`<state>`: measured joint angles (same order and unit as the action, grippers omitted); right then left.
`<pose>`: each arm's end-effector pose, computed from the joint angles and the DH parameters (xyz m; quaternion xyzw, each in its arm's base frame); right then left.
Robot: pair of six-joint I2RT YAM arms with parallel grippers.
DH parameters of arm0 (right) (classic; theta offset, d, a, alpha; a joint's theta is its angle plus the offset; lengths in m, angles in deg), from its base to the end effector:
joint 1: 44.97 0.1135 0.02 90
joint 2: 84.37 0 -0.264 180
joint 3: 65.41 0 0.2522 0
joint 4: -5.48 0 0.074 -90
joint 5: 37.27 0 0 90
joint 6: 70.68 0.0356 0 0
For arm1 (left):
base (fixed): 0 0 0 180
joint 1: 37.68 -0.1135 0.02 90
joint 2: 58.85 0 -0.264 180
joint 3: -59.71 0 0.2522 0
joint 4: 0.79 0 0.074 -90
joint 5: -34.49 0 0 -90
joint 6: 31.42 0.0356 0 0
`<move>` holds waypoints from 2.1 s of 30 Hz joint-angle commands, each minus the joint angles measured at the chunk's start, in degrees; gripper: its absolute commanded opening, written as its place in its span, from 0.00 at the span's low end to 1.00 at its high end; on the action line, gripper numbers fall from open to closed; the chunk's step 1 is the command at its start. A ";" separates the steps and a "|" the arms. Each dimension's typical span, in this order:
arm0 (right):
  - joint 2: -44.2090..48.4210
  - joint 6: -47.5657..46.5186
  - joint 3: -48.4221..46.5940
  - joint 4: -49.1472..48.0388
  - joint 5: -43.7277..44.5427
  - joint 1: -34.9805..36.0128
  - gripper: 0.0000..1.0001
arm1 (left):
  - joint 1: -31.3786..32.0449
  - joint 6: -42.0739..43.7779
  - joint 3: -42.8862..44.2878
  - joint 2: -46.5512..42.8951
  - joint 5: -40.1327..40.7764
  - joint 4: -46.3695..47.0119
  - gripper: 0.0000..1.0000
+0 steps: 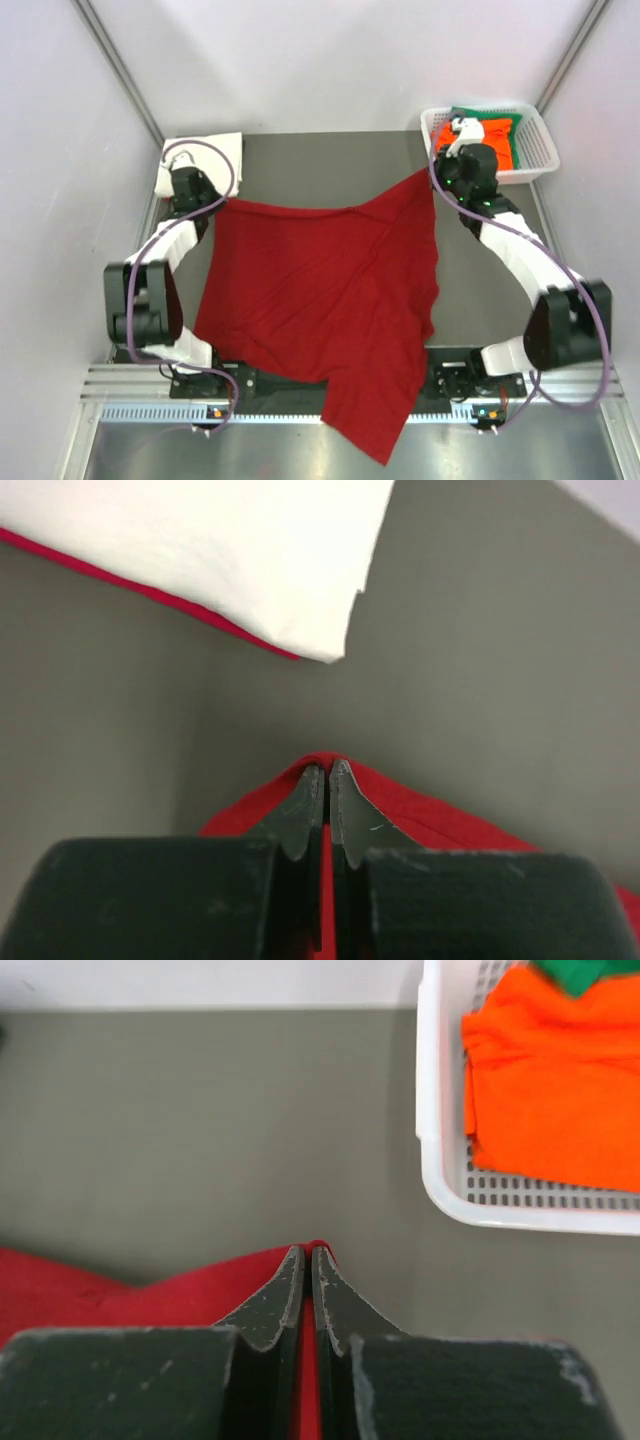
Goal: Fold and stack the t-shirts
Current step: Flatten the tshirt out, then fold the tshirt
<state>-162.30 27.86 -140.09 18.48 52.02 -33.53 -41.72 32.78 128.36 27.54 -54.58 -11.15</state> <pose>0.3153 0.0643 0.3267 -0.0240 0.7996 0.1090 0.5901 0.3394 0.0245 0.2485 -0.2248 0.8276 -0.0902 0.5063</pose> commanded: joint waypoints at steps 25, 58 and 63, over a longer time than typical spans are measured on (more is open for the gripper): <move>-35.09 -3.00 -34.95 -8.65 -7.81 -4.15 0.00 | -1.24 2.07 20.86 23.20 -3.04 6.80 0.00; 5.76 10.01 0.28 27.82 -12.47 -3.62 0.00 | -2.38 2.51 20.44 11.26 -1.46 -34.07 0.00; 9.81 9.92 2.74 30.55 -12.65 -3.36 0.00 | -2.56 3.74 19.11 10.56 2.23 -36.18 0.00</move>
<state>-156.05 37.46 -137.89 47.53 40.07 -36.94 -43.68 34.96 148.06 41.16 -55.54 -44.99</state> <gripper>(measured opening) 0.012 0.022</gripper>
